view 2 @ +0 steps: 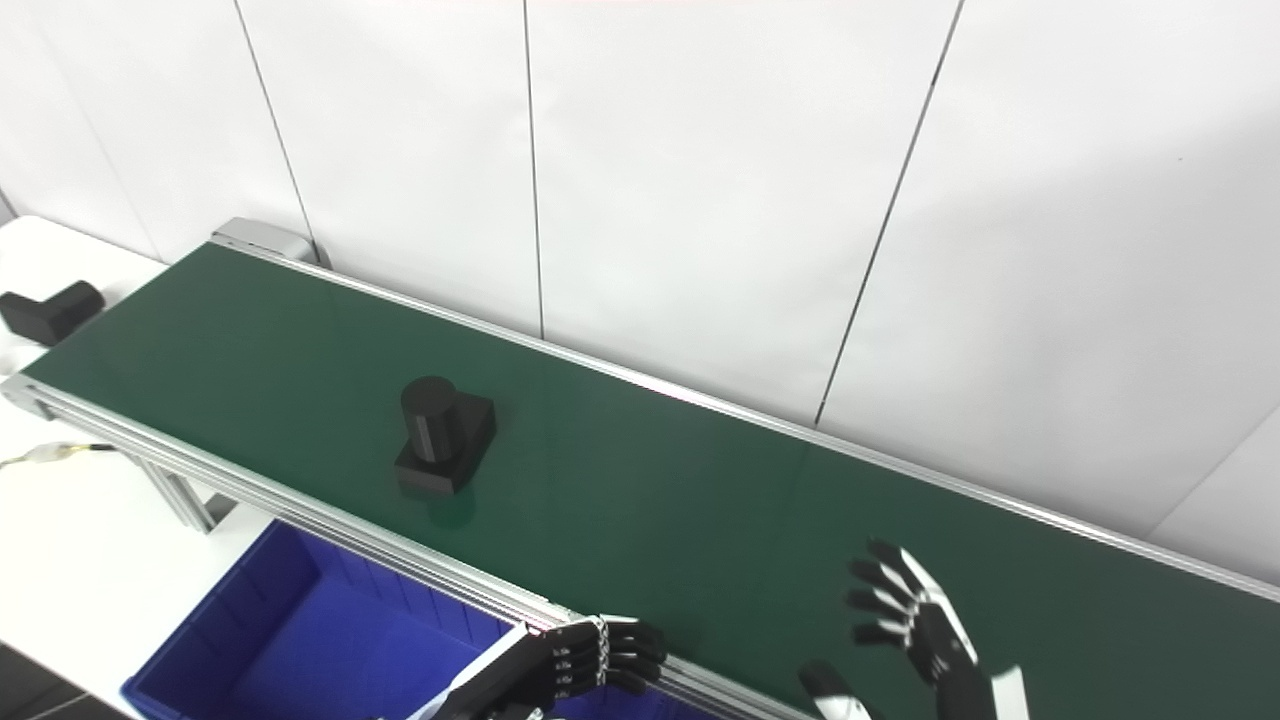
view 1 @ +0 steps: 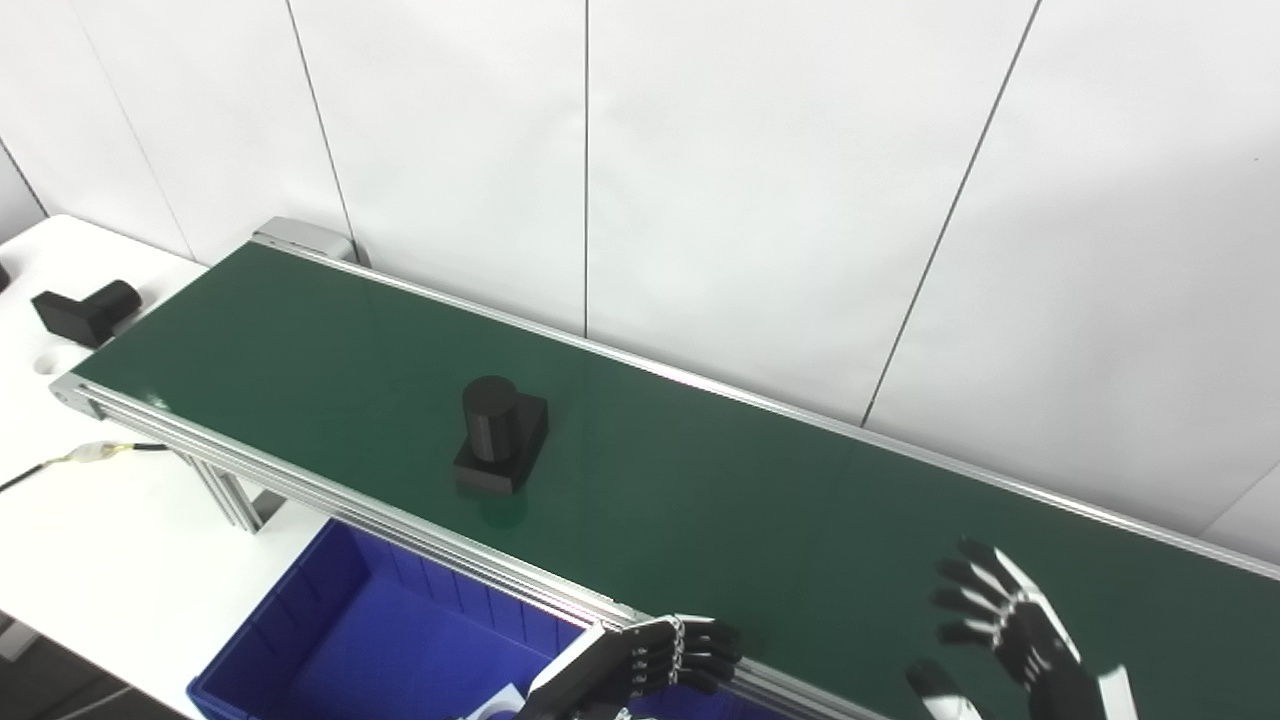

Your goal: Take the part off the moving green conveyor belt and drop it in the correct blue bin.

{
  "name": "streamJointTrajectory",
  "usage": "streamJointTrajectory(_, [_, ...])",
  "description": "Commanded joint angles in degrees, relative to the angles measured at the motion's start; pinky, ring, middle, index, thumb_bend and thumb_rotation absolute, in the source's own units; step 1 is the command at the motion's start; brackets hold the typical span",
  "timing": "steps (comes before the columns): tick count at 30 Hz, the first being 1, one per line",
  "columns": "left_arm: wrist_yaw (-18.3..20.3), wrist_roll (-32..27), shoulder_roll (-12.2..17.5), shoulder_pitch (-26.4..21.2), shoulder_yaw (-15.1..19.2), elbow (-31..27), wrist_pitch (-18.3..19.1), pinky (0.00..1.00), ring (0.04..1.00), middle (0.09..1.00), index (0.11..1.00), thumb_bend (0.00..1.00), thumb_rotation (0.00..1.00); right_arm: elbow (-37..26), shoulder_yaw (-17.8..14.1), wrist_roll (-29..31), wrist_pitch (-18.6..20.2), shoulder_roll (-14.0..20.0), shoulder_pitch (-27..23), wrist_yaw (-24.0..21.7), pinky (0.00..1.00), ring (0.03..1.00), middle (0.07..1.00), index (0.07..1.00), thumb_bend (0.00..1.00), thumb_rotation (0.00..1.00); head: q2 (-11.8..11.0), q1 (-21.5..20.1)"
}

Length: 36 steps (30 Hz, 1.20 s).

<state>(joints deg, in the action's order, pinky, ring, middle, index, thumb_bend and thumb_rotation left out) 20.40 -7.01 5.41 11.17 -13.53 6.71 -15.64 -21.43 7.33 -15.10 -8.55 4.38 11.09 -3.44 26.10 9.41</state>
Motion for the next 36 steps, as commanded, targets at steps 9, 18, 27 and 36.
streamJointTrajectory(9, [0.7,-1.0,-0.1,-1.5,0.9,0.1,-3.4,0.72,0.745,0.769,0.768,0.93,0.48,1.0,0.8,-1.8,2.6,-2.8,-7.6,0.0,0.6,0.737,0.785,0.836,0.62,0.42,0.2,-1.1])
streamJointTrajectory(18, [1.2,-1.3,-0.3,-1.9,1.0,1.0,-3.9,0.72,0.745,0.768,0.769,0.92,0.47,4.1,2.1,-1.7,3.6,-3.5,-12.5,-0.3,0.68,0.778,0.813,0.853,0.62,0.36,-0.1,-1.6])
streamJointTrajectory(27, [1.0,-0.9,-0.8,-2.0,1.0,1.1,-3.4,0.73,0.749,0.772,0.771,0.94,0.48,7.9,3.0,-2.2,5.3,-4.5,-16.4,-0.1,0.73,0.815,0.829,0.849,0.65,0.34,-0.1,-1.8])
streamJointTrajectory(36, [0.7,-0.4,-1.5,-2.1,0.8,1.4,-3.8,0.73,0.748,0.772,0.771,0.94,0.48,13.2,3.8,-2.8,6.7,-5.3,-20.4,0.1,0.74,0.818,0.836,0.859,0.7,0.36,-0.1,-1.8])
